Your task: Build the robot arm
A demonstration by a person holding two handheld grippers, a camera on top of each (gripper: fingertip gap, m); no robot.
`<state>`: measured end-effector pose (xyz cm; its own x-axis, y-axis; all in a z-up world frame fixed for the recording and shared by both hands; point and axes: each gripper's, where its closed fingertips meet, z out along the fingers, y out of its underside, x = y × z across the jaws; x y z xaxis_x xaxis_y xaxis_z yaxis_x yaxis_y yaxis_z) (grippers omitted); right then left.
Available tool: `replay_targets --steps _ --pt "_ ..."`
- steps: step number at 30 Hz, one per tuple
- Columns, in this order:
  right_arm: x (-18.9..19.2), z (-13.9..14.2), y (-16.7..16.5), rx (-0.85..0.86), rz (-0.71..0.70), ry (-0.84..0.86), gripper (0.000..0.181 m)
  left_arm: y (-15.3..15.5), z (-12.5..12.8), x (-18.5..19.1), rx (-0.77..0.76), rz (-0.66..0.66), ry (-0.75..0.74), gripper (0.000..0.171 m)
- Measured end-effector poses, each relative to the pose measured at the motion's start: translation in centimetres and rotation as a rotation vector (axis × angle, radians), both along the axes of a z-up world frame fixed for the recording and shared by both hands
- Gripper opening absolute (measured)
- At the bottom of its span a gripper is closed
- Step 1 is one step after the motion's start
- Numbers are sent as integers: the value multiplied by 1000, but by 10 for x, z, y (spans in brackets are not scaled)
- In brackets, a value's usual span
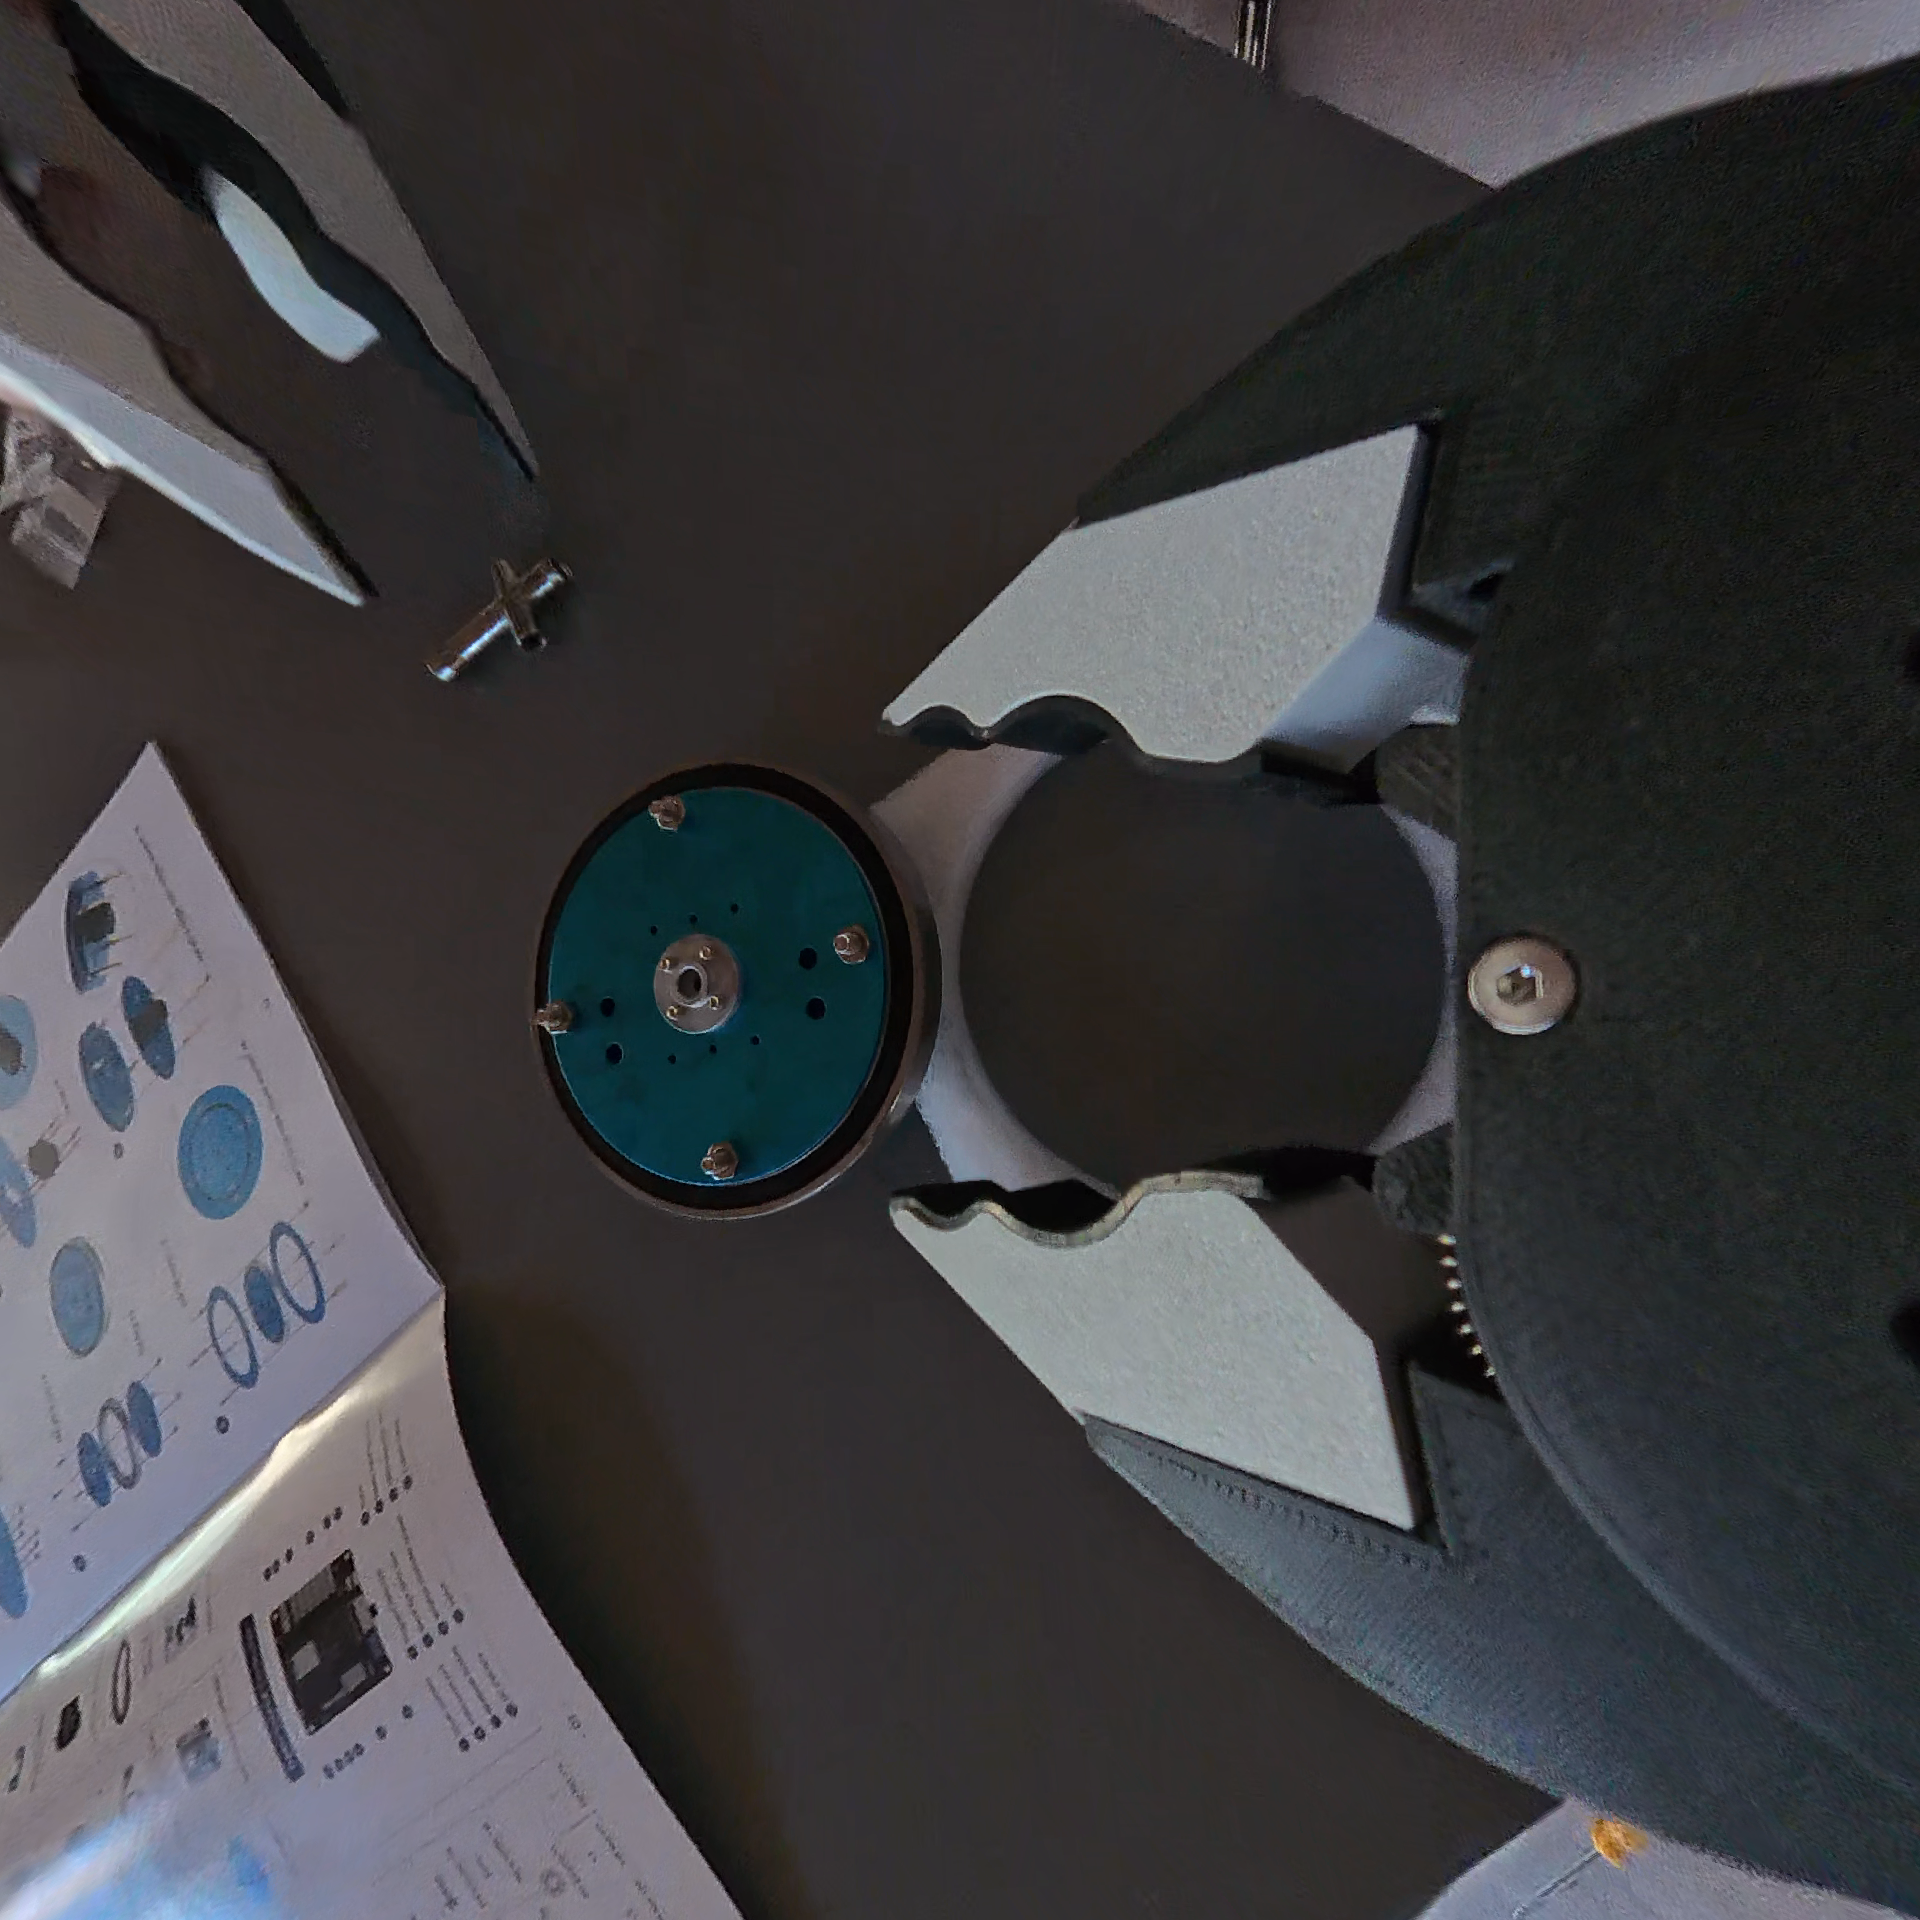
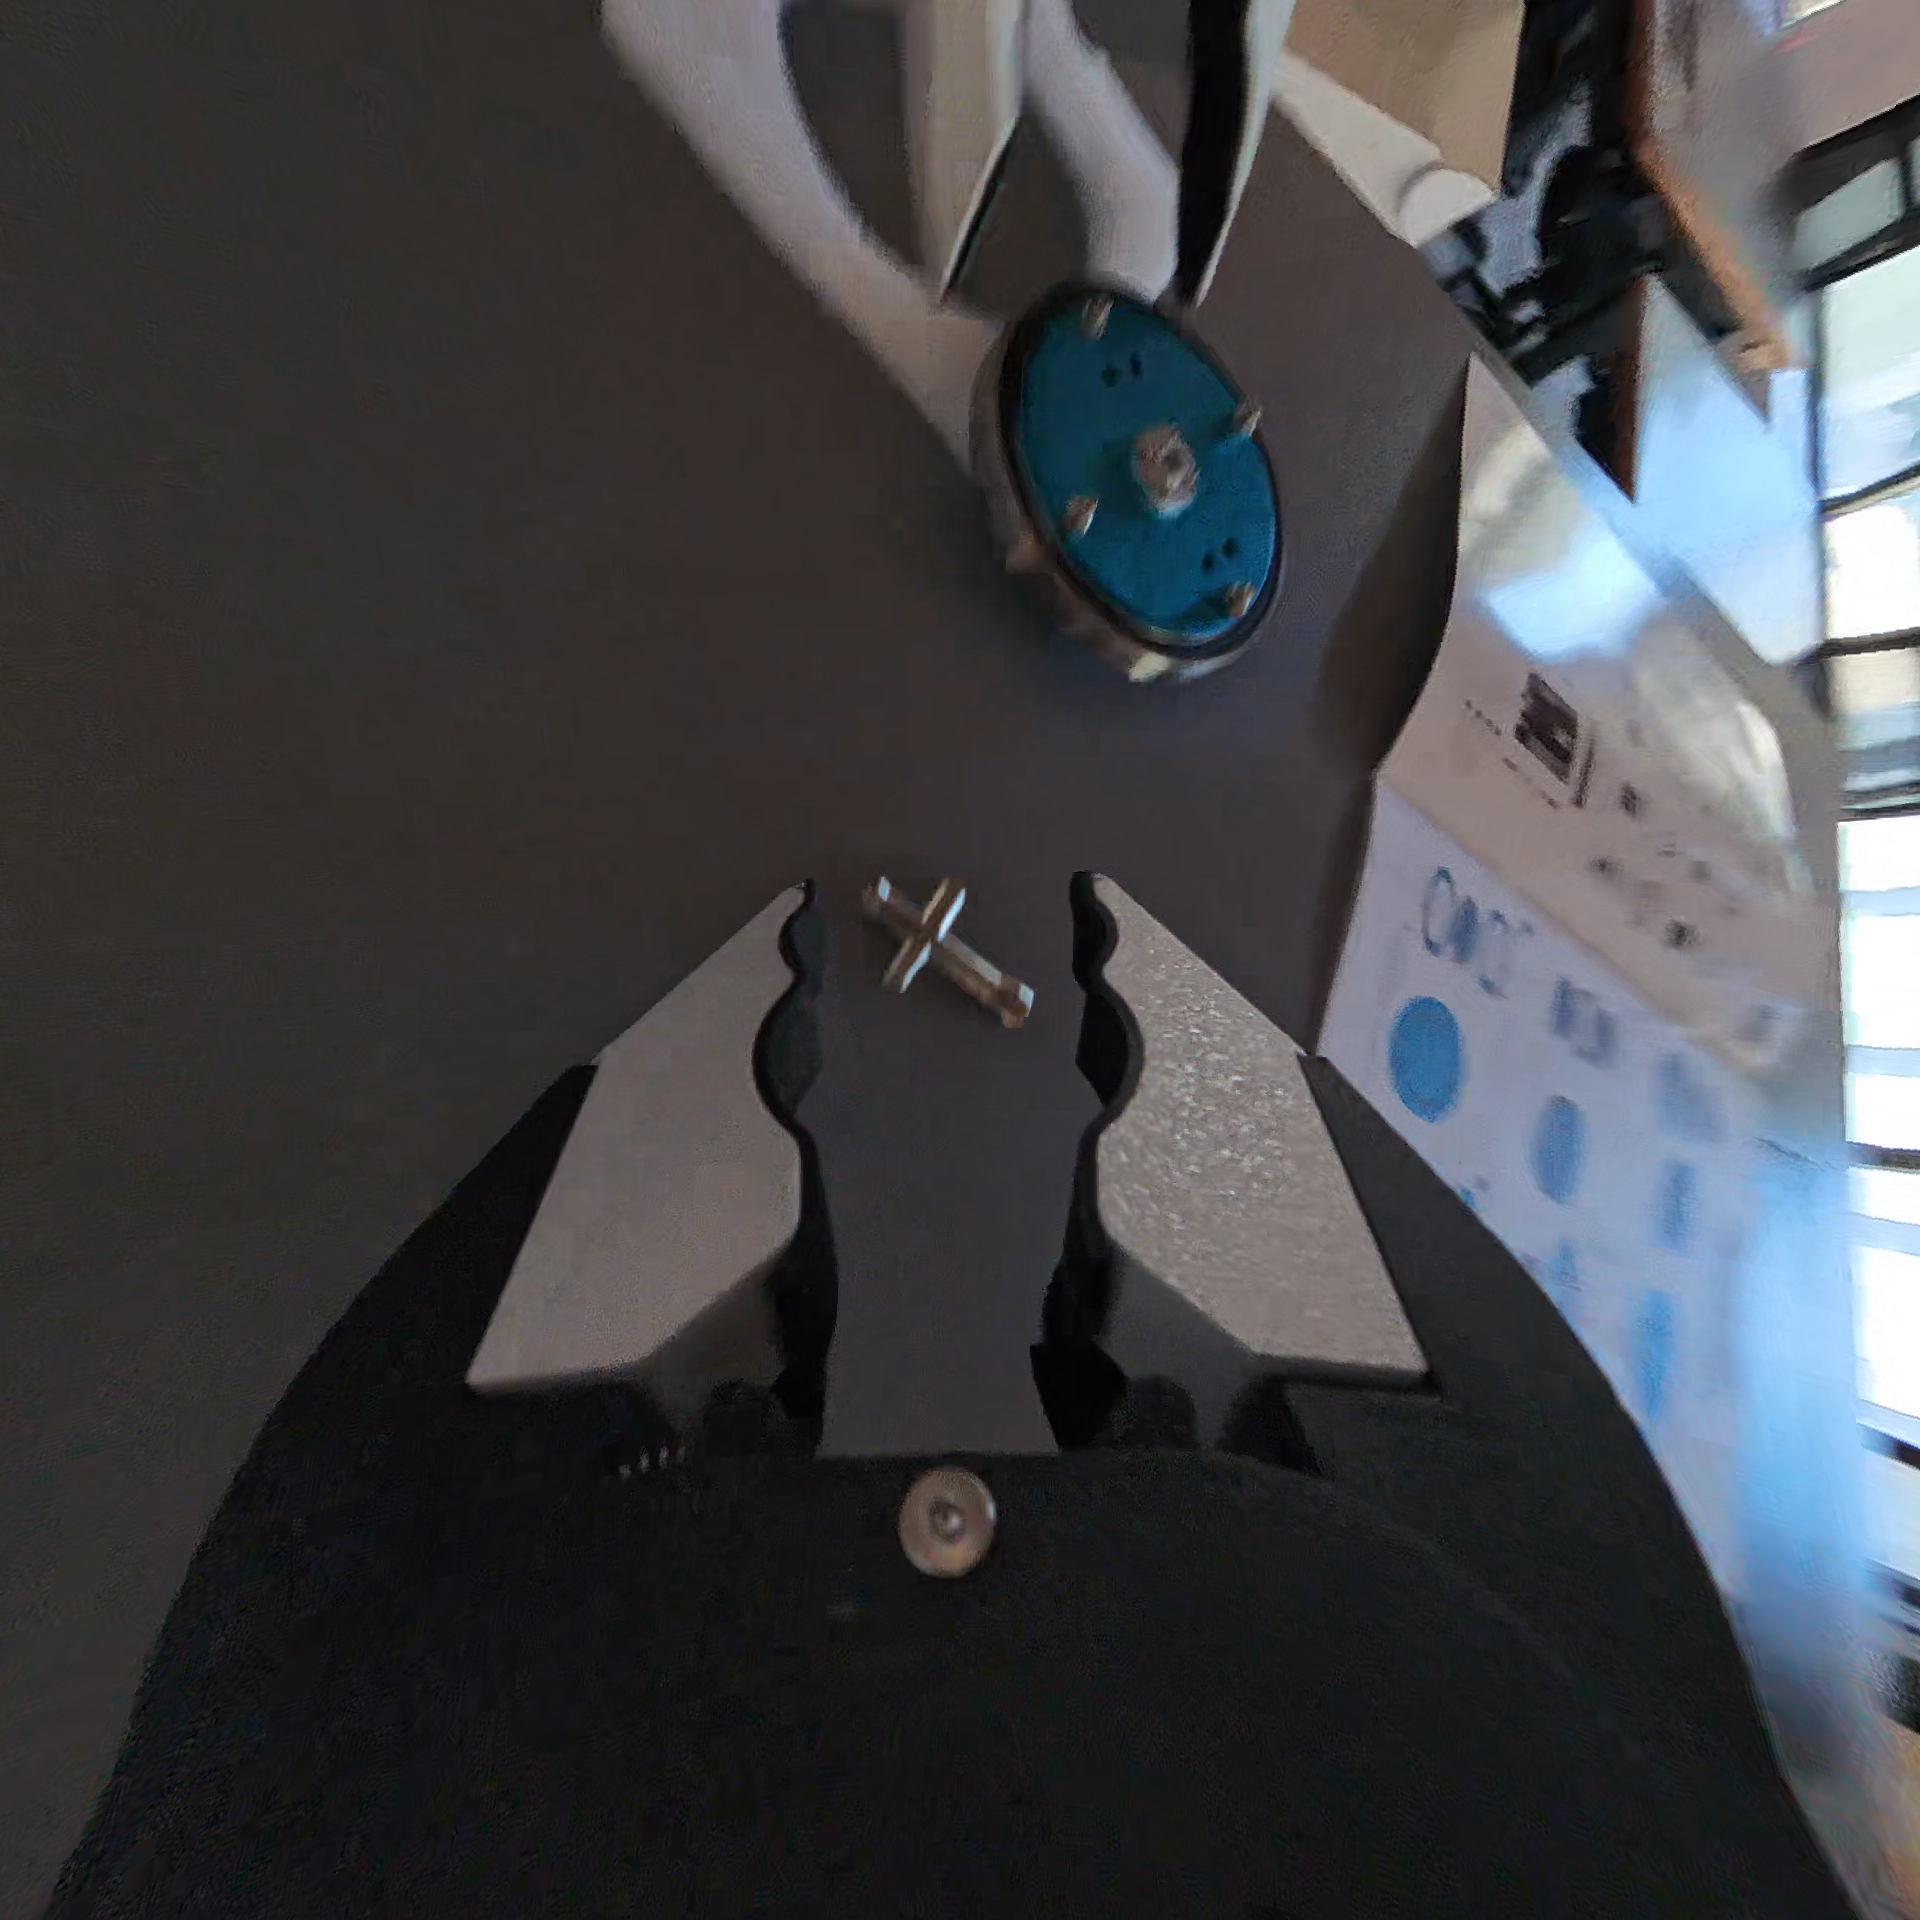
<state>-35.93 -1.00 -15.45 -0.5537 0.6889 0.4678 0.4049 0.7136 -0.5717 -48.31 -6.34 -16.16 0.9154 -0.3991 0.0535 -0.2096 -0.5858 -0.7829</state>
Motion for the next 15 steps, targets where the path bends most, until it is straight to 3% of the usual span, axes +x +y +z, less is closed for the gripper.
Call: replay_targets --steps 3,4,5,8,11,13,15 --pt "-37 20 -19 -350 59 -52 75 7 -3 2 -3 19 27 90" --pt "-55 21 -17 -435 62 -75 97 9 -4 1 2 25 50 90" --pt "-68 19 -14 -514 81 -125 106 11 -7 -1 -7 40 79 92" --pt "-103 4 -5 -692 107 -290 111 15 -15 0 -30 42 101 94" --pt "-120 -15 -4 -714 125 -409 110 20 -19 2 -29 35 148 90" --pt "-119 -7 -14 -818 189 -466 92 23 -18 3 -26 27 163 85" --pt "-118 -8 -10 -849 174 -511 90 27 -17 4 -30 19 148 84"
